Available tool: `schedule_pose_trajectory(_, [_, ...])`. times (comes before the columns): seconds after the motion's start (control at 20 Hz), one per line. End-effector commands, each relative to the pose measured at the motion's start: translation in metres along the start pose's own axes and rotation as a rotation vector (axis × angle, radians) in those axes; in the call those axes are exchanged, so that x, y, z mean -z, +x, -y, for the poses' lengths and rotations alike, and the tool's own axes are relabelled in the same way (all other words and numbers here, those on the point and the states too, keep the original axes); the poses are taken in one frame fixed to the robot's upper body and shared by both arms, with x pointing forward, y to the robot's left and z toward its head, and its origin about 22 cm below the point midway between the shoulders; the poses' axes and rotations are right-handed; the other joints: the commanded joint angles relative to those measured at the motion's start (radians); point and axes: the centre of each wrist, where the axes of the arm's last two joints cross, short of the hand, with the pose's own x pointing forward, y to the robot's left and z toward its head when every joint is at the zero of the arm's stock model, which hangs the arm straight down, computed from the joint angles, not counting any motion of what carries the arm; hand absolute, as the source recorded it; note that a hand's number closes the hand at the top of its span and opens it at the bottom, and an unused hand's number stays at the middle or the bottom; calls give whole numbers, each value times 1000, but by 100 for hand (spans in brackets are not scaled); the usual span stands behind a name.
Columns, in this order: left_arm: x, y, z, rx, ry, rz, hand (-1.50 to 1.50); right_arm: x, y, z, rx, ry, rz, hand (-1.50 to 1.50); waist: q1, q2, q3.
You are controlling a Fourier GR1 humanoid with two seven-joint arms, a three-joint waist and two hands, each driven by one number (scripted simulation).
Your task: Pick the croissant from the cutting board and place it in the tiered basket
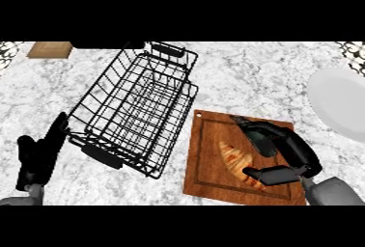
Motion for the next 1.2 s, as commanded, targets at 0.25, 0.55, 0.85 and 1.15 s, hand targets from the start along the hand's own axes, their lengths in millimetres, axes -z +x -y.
schedule_pose_trajectory(0.25, [-5, -8, -12, 0, -29, -70, 0, -12, 38, 49, -790, 172, -252, -150, -15, -14, -7])
schedule_pose_trajectory(0.55, [-12, -20, -23, 3, -37, -81, 0, 22, 85, 9, -804, 474, -407, -150, -5, -10, -6])
schedule_pose_trajectory(0.85, [2, 1, -28, -16, -40, -91, 0, 60, 119, -36, -813, 457, -442, -150, -8, -7, -4])
schedule_pose_trajectory(1.15, [-12, -15, -41, 2, -39, -84, 0, 71, 124, -57, -825, 545, -606, -150, -4, -7, -4])
